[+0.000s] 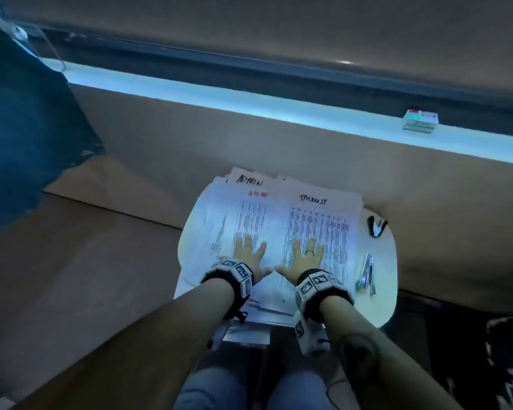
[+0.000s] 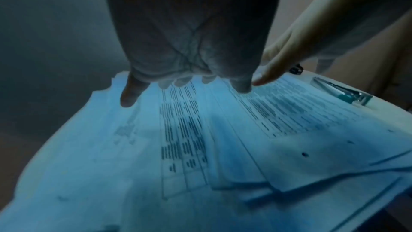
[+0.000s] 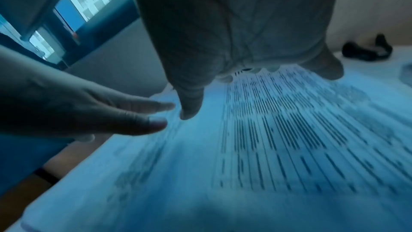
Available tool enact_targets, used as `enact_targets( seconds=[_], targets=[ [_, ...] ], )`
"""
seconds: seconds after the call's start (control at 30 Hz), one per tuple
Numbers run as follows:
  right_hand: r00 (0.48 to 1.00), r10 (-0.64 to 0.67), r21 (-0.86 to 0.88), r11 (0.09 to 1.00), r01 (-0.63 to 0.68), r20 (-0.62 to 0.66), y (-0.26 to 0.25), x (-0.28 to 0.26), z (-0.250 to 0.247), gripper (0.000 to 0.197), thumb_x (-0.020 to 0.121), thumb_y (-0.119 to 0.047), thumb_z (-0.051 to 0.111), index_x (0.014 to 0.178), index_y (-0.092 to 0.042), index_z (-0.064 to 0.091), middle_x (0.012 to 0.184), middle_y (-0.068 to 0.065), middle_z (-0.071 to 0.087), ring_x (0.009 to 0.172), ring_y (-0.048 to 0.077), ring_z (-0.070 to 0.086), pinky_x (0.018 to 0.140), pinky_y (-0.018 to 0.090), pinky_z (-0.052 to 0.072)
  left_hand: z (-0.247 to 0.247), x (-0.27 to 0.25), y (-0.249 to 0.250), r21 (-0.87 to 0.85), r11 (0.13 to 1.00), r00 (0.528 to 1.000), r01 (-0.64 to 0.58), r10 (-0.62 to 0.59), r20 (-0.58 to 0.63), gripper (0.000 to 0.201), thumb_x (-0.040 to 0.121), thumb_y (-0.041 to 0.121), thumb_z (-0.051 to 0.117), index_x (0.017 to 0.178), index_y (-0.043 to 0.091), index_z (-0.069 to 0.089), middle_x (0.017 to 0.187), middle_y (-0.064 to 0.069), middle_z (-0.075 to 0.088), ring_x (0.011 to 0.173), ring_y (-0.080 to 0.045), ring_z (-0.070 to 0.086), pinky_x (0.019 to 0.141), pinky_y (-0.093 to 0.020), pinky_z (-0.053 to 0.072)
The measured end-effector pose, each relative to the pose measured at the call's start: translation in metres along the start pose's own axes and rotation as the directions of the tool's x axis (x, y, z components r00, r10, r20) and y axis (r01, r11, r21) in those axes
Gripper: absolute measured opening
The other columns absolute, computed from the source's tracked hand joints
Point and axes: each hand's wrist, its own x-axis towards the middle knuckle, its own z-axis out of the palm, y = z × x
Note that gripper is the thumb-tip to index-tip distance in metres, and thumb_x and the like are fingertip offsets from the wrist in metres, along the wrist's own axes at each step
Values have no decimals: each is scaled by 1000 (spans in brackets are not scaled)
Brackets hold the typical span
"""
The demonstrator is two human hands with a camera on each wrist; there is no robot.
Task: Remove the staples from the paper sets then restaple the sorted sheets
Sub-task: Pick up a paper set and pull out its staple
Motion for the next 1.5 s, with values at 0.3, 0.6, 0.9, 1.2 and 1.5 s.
enact_targets(
  seconds=[0.3,0.6,0.9,1.2,1.5],
  targets=[
    [999,-24,-114,993,29,46,18,24,30,113,78,-51,66,146,-25,-21,148,14,-36,137,41,-26,110,62,19,56,24,-21,170,975,971,-140,169,-170,78,88,67,27,145,35,-15,149,1,-35,140,-21,-27,105,-68,0],
    [999,-34,-142,989,35,13,22,30,39,111,82,-53,60,143,-23,-26,145,17,-39,134,44,-30,110,59,13,83,37,-33,186,959,912,-215,265,-314,94,52,80,-30,135,34,-29,140,3,-42,130,-14,-38,105,-66,-6],
    [991,-87,-212,975,64,-104,28,31,41,112,77,-58,63,148,-22,-15,152,21,-25,140,44,-16,111,61,12,91,47,-34,187,959,847,-214,277,-453,92,61,74,-8,146,37,-10,154,2,-24,141,-16,-22,106,-64,-6],
    [883,-86,14,995,104,-462,57,-15,23,63,89,-43,57,139,-10,38,139,10,47,125,26,47,102,38,36,92,39,-32,137,963,823,-230,268,-500,70,90,63,28,148,34,3,157,0,-12,144,-18,-14,107,-63,-6],
    [873,69,-38,994,-99,-482,131,-36,47,63,92,-37,52,143,-11,26,155,15,10,138,33,21,107,47,33,92,33,-30,145,963,801,-226,269,-536,67,91,58,34,148,33,8,158,0,-8,145,-19,-8,107,-63,-5]
  ],
)
